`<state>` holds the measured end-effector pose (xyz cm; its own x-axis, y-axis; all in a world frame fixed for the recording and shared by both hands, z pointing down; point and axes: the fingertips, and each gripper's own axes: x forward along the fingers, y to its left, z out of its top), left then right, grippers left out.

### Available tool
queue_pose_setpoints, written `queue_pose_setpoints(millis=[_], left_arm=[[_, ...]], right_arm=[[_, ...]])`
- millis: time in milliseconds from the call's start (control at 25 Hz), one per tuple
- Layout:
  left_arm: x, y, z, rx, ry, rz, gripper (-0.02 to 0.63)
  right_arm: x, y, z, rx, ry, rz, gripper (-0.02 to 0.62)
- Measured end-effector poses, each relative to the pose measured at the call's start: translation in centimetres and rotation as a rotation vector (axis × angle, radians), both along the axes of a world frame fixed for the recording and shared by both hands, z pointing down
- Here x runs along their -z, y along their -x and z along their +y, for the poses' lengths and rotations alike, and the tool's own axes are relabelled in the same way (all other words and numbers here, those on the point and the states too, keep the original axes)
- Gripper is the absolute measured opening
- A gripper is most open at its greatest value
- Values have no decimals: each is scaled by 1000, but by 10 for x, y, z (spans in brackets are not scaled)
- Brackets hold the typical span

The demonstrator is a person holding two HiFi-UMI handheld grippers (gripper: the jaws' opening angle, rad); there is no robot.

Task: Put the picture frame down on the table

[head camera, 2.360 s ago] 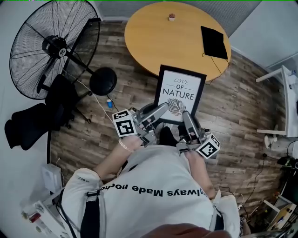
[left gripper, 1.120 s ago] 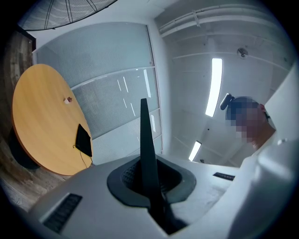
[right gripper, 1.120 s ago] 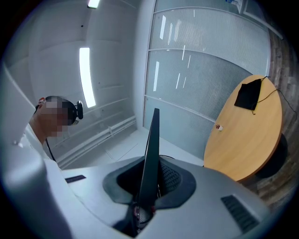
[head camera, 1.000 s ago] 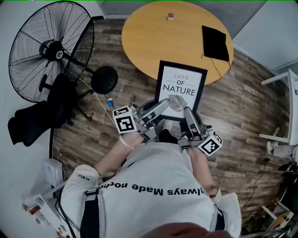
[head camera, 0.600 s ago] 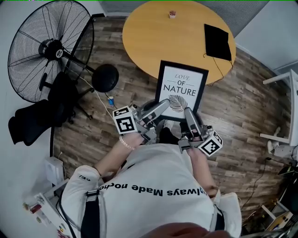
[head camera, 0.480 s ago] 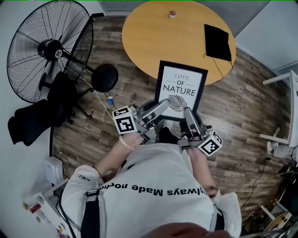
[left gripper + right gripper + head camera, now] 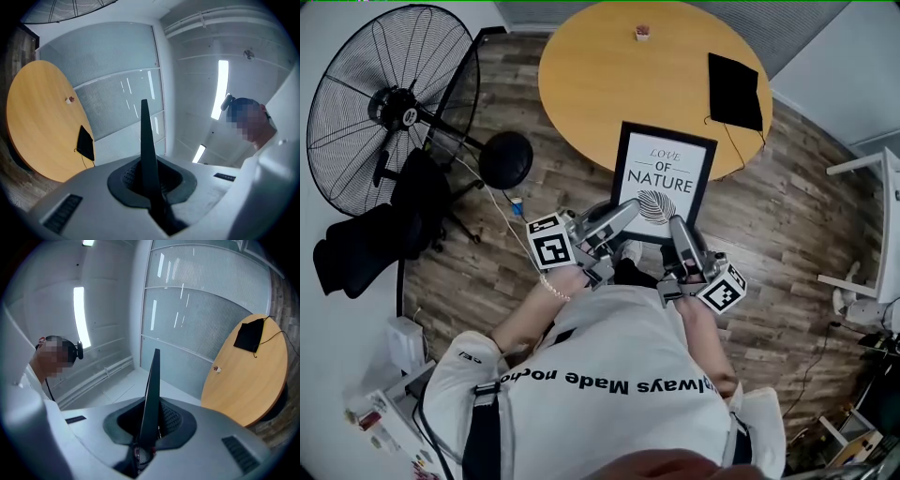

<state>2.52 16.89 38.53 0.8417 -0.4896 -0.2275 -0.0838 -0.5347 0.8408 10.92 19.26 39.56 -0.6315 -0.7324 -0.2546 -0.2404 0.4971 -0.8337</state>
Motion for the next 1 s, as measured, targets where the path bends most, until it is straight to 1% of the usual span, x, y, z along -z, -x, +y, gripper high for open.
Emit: queue_pose_setpoints(millis=[1000], left_arm=[[-11,-1,-2,18,-9,15,40]], right_arm=[[-9,-1,-4,11,-15,18,69]])
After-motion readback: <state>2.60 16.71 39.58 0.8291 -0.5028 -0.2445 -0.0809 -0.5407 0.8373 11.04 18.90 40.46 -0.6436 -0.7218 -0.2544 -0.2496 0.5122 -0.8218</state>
